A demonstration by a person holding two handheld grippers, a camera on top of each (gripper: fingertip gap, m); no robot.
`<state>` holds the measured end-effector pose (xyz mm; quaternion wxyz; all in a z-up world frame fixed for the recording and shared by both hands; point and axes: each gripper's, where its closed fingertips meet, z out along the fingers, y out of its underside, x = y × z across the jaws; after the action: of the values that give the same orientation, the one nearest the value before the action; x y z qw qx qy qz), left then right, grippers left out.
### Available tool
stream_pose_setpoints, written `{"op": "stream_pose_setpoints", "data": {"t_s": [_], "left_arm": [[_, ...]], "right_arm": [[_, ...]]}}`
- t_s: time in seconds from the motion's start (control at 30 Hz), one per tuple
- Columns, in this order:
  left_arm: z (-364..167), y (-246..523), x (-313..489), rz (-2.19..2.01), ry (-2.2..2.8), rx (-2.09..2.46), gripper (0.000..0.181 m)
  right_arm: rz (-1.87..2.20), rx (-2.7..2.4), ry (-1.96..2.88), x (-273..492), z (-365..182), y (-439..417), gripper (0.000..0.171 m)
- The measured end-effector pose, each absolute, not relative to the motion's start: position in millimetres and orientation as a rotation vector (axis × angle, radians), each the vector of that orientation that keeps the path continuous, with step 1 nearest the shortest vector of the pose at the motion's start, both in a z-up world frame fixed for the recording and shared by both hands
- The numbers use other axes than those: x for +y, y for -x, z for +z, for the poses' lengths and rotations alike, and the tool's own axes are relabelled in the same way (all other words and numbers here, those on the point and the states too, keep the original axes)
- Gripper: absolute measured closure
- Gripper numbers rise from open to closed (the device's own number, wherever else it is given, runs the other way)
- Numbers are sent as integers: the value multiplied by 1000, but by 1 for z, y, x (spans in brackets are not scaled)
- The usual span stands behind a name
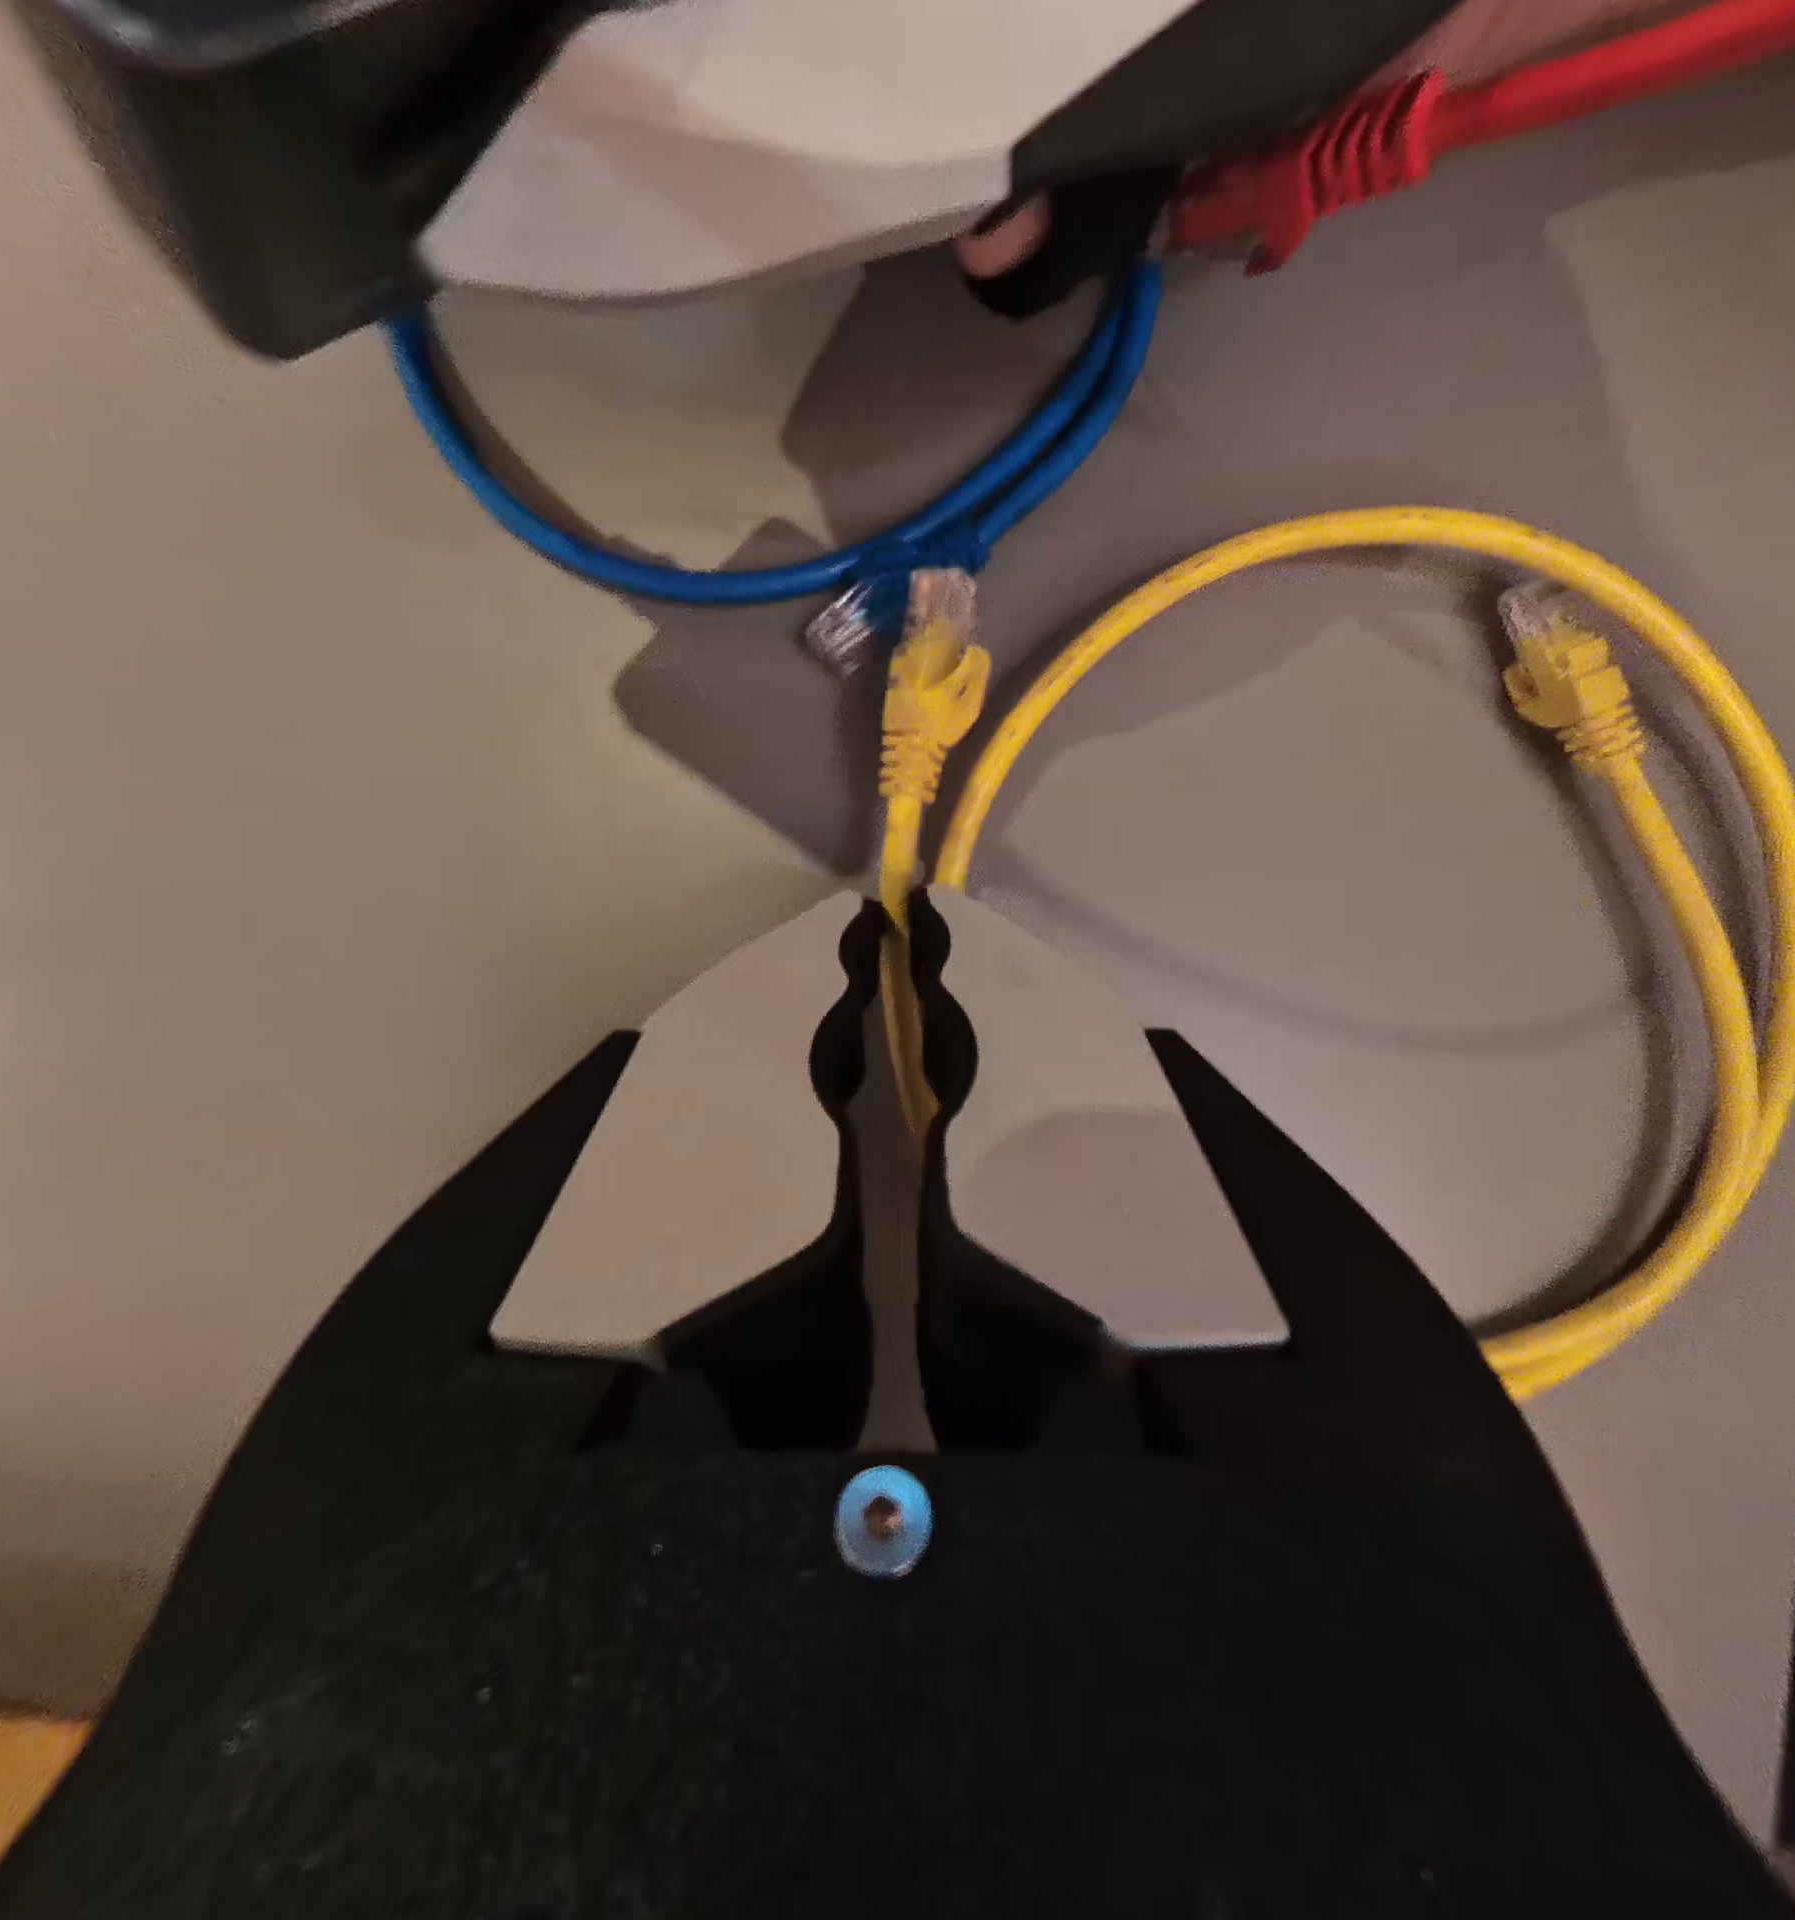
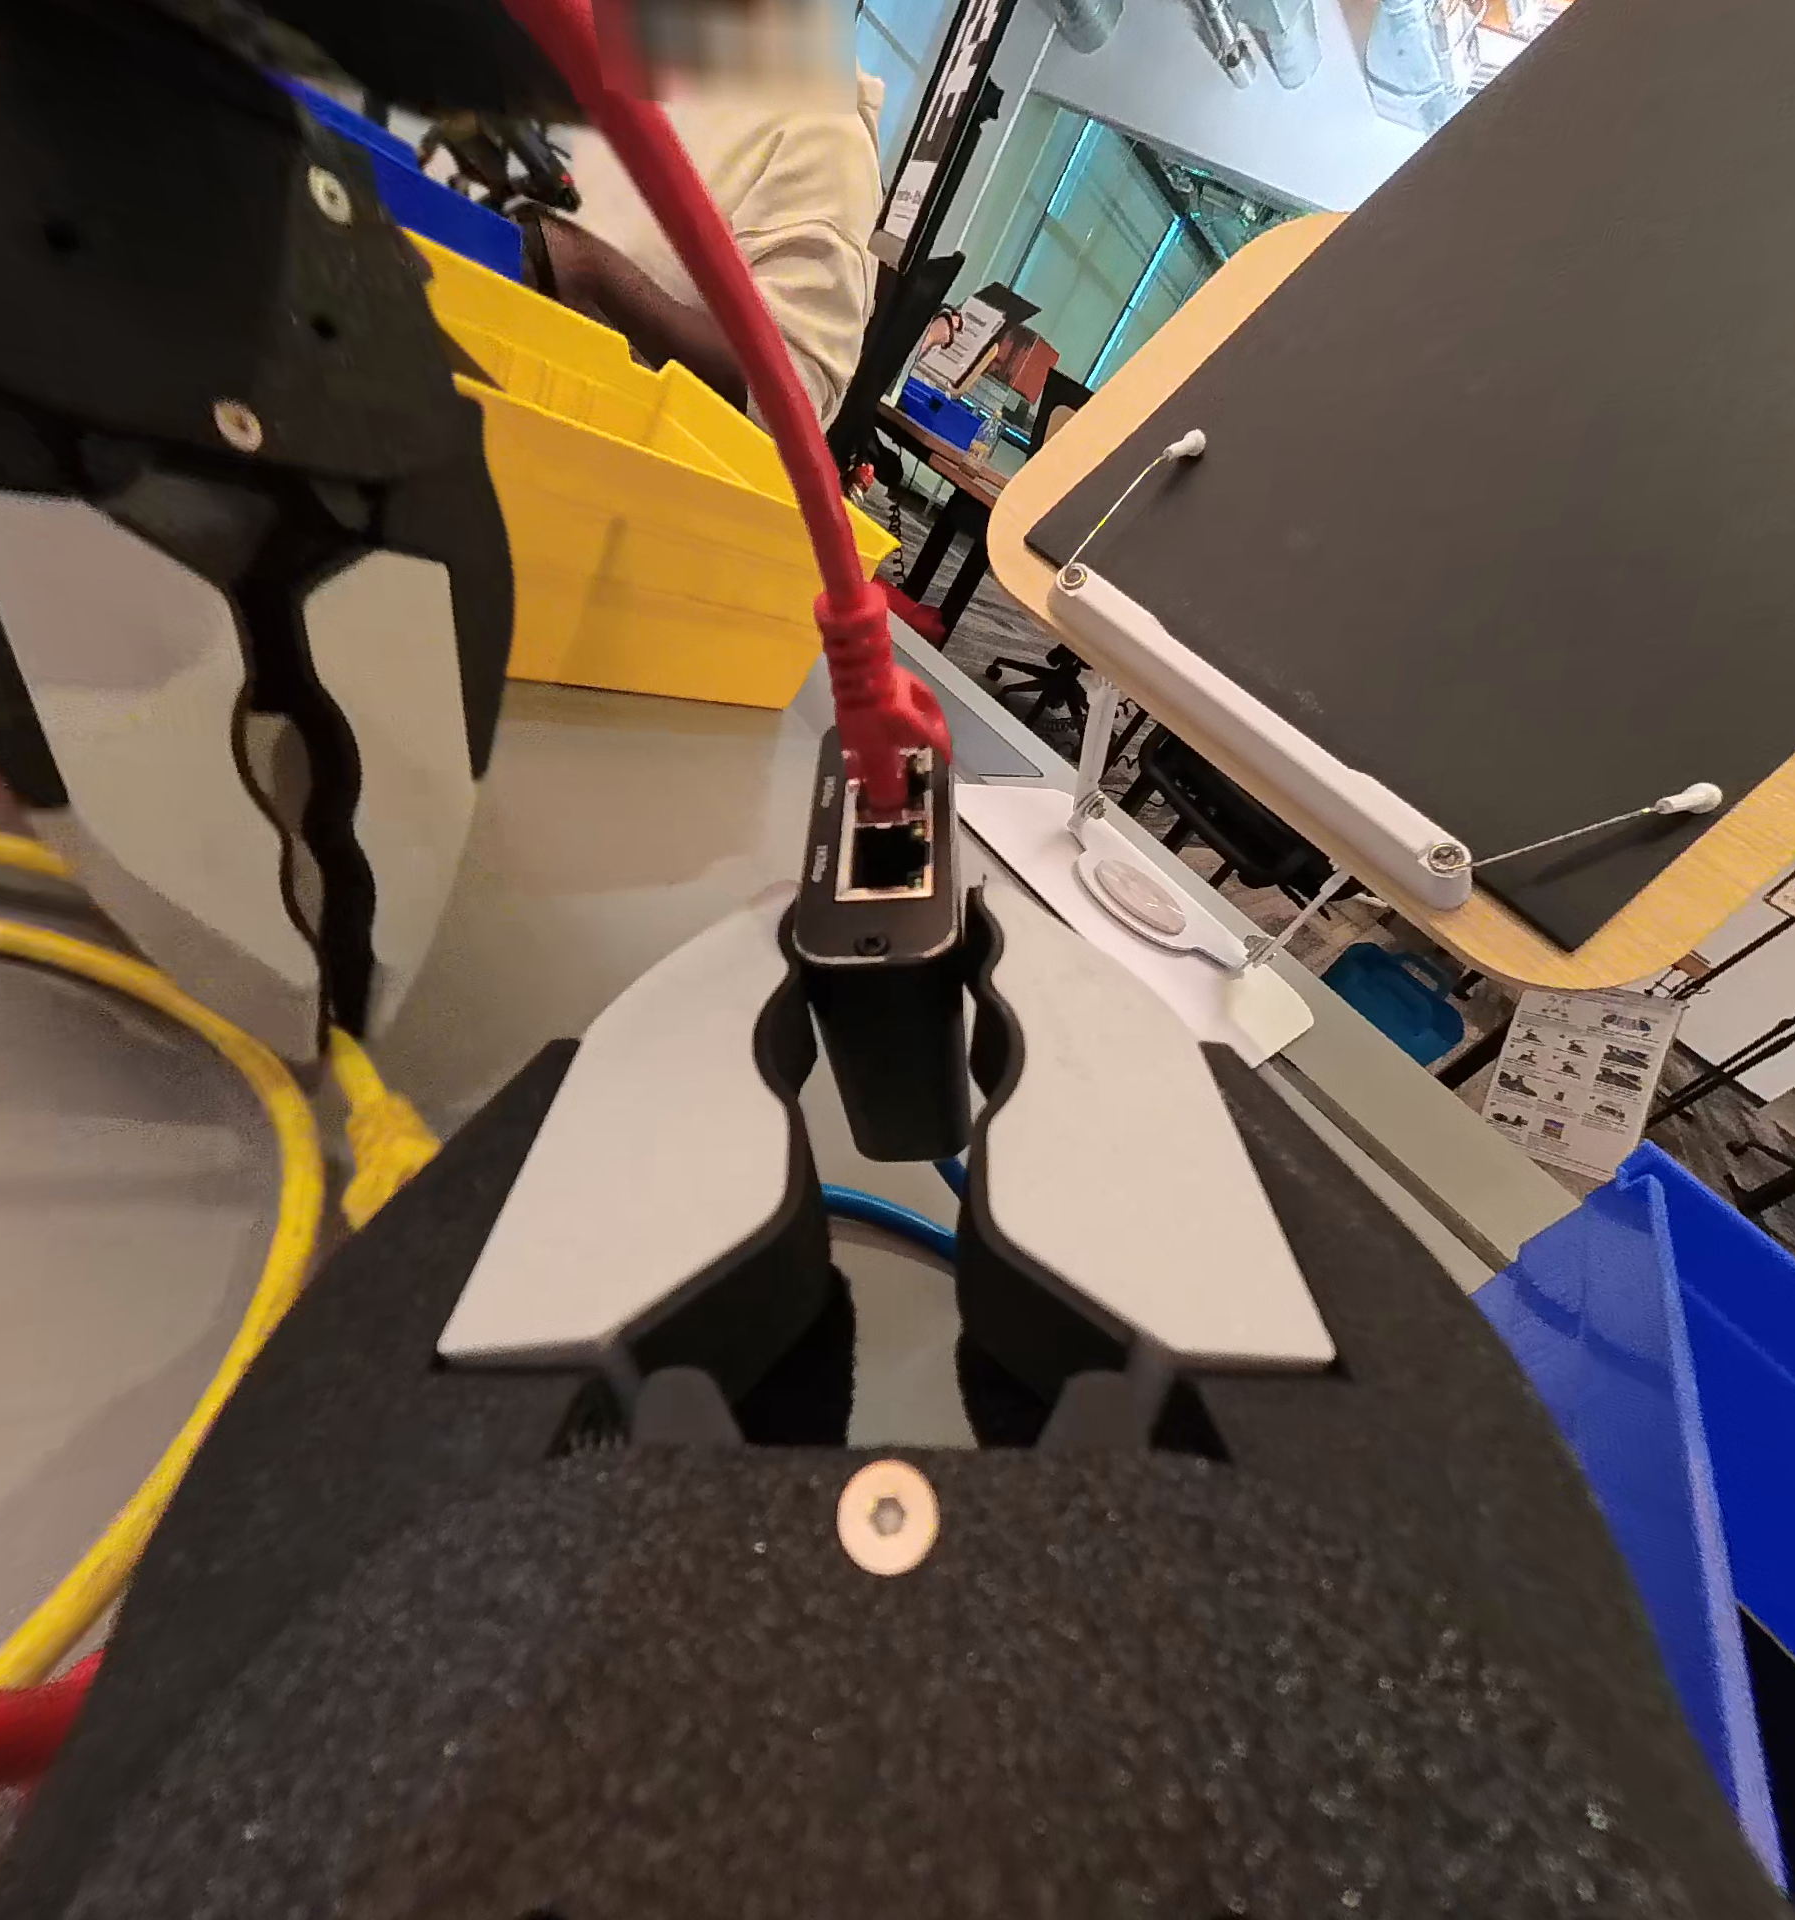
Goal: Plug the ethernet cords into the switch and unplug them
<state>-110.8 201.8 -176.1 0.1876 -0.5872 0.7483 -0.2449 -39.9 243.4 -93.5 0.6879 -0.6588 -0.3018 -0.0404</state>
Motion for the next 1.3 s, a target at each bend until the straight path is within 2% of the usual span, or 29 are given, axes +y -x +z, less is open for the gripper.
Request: {"op": "stream_pose_setpoints", "data": {"t_s": [0.13, 0.33, 0.5, 0.63, 1.1, 1.3], "left_arm": [[-154, 126, 215, -743, 1794, 1959, 176], [-103, 140, 193, -1132, 1993, 1660, 177], [-93, 136, 167, -1654, 2120, 1353, 177], [-92, 132, 165, -1898, 2162, 1142, 177], [-100, 135, 169, -1871, 2334, 1039, 177], [-98, 131, 171, -1987, 2333, 925, 178]], "right_arm": [[-112, -686, 1472, 243, -94, 41, 145], [-359, -732, 1375, 238, -84, 43, 145], [-559, -812, 1269, 232, -80, 56, 145], [-641, -861, 1213, 230, -80, 61, 145], [-781, -989, 1133, 228, -87, 76, 145], [-792, -973, 1147, 230, -87, 72, 145]]}}
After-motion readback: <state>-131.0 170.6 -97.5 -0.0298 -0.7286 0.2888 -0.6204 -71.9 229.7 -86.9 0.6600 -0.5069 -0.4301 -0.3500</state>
